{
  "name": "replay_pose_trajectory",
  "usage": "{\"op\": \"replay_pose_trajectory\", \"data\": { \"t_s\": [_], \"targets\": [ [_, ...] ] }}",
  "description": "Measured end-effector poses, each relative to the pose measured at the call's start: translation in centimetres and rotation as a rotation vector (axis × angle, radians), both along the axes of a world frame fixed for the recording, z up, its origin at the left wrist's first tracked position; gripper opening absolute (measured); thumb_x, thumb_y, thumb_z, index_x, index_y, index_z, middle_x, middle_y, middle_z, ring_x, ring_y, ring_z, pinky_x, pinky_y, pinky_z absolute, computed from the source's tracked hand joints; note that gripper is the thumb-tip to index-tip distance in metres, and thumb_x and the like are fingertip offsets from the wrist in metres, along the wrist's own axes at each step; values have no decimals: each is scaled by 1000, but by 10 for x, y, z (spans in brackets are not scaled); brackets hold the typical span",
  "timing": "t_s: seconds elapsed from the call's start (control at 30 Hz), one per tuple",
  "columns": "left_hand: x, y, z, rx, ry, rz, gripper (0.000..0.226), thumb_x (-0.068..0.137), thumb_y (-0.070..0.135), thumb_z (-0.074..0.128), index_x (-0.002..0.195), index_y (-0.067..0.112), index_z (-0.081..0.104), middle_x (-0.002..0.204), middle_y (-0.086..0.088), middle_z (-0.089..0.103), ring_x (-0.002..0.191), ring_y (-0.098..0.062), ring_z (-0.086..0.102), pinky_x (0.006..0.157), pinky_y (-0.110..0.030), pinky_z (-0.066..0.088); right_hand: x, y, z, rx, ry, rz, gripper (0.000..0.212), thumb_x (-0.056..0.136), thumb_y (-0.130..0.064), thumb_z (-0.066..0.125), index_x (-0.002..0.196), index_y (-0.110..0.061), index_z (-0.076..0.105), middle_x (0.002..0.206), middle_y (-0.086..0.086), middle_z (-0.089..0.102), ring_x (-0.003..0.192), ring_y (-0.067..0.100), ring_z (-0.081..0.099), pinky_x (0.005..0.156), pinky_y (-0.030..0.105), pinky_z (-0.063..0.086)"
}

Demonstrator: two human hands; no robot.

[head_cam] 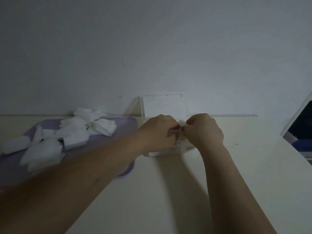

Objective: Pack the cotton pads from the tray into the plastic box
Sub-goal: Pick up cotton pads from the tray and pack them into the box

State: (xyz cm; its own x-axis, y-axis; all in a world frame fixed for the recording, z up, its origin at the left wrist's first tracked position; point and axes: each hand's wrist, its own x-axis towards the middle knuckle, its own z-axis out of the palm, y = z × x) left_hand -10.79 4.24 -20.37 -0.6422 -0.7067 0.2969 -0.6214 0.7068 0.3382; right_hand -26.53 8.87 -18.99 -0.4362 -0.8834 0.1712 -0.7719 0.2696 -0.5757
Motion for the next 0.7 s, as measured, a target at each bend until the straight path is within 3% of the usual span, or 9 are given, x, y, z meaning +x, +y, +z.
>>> {"op": "replay_pose_trajectory", "data": {
  "t_s": [0.07,0.13,0.27,0.4,0.47,0.6,0.7],
  "targets": [
    [0,2,0,-20,25,8,22,94,30,55,89,15,71,91,1,69,90,-23,61,82,-43,51,0,1,-3,-41,0,-24,17,76,-26,67,92,-25,74,83,-4,71,83,26,67,79,34,55],
    [1,5,-2,-53,55,5,20,96,28,59,91,12,71,92,-2,71,92,-25,62,85,-43,51,3,1,-7,-109,20,-59,20,78,-25,65,96,-27,73,91,-1,72,90,28,65,80,35,52],
    [13,12,-3,-110,172,22,37,97,35,62,129,19,69,125,-1,73,117,-23,64,100,-38,50,10,-2,-11,-163,54,-59,16,83,-23,65,96,-24,75,92,1,72,94,28,65,84,37,52],
    [29,11,-3,-125,114,4,31,96,35,56,111,14,75,109,-3,76,106,-24,66,91,-41,52,11,-2,-9,-62,118,4,12,83,-25,66,86,-24,78,77,-1,67,91,29,64,92,37,50],
    [34,11,-6,-106,91,-30,35,98,35,51,107,9,74,111,-8,75,108,-24,64,93,-41,47,11,0,-8,-44,137,16,16,83,-20,62,85,-22,78,72,-3,58,91,31,61,89,37,49],
    [36,14,-8,-92,25,-82,40,102,30,42,113,2,70,119,-16,70,113,-19,50,99,-38,35,13,5,-8,-161,160,17,23,89,-13,61,103,-21,78,104,5,63,107,31,57,92,39,46],
    [43,21,-5,-131,79,-66,32,102,21,50,117,1,69,124,-19,68,114,-17,49,102,-35,36,25,9,-7,-311,183,66,34,85,-2,60,110,-17,78,109,8,65,106,32,57,95,44,46]
  ]
}}
